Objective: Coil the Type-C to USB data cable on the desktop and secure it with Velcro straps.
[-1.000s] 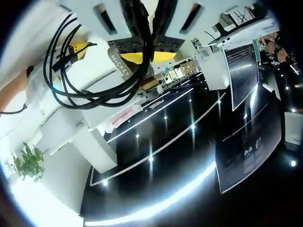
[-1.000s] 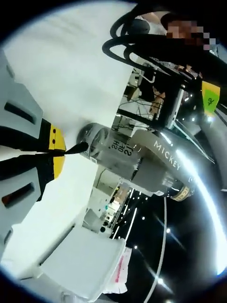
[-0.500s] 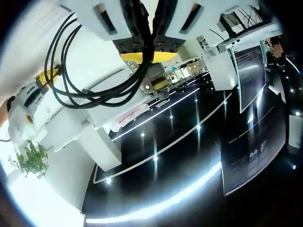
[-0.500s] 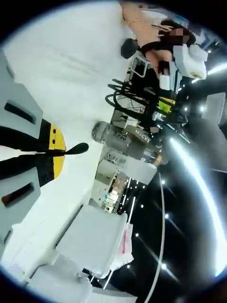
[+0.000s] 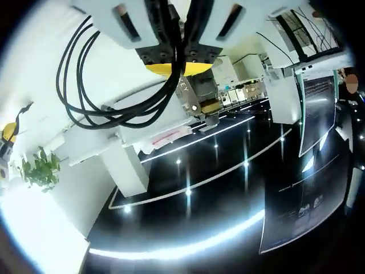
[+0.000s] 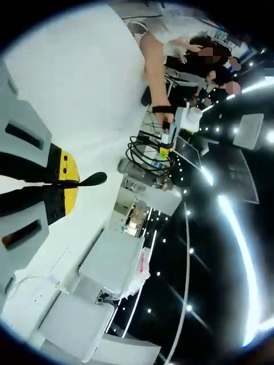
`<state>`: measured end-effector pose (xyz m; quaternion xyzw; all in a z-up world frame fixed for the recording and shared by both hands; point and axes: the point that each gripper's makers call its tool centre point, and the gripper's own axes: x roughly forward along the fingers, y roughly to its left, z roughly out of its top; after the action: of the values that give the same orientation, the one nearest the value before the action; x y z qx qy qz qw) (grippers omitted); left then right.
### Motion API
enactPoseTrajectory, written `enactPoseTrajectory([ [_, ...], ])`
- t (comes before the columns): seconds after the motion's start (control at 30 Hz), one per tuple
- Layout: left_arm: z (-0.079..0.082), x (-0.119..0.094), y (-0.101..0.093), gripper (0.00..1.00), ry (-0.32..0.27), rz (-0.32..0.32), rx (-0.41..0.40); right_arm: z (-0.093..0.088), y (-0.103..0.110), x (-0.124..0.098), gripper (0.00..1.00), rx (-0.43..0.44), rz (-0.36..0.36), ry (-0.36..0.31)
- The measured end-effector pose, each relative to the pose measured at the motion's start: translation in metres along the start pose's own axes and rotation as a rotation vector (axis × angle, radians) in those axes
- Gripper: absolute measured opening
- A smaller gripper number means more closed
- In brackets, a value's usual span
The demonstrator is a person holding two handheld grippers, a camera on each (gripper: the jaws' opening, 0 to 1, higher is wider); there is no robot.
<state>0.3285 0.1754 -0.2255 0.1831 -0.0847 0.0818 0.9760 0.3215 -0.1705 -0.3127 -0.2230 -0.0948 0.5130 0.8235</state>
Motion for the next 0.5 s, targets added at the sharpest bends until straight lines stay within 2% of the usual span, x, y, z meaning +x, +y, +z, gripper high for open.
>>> enactPoseTrajectory([
  [0.07,0.001,0.0,-0.005,0.04,0.002,-0.01,0.015,-0.002,0.011,-0.016,0.0,-0.013,0.044,-0.001],
  [0.13,0.002,0.0,-0.008,0.04,0.0,-0.016,0.018,-0.005,0.016,-0.022,0.0,-0.001,0.066,-0.006],
  [0.27,0.005,-0.001,-0.01,0.04,-0.01,-0.027,0.004,-0.009,0.028,-0.021,0.0,0.047,0.138,-0.032],
  [0.33,0.006,-0.002,-0.011,0.04,-0.013,-0.03,-0.004,-0.011,0.036,-0.018,0.0,0.021,0.182,-0.024],
  [0.4,0.007,-0.002,-0.012,0.04,-0.017,-0.031,-0.007,-0.015,0.038,-0.017,0.0,-0.022,0.192,-0.001],
  [0.5,0.008,-0.001,-0.015,0.04,-0.02,-0.036,0.003,-0.014,0.039,-0.02,0.0,0.0,0.192,-0.009],
])
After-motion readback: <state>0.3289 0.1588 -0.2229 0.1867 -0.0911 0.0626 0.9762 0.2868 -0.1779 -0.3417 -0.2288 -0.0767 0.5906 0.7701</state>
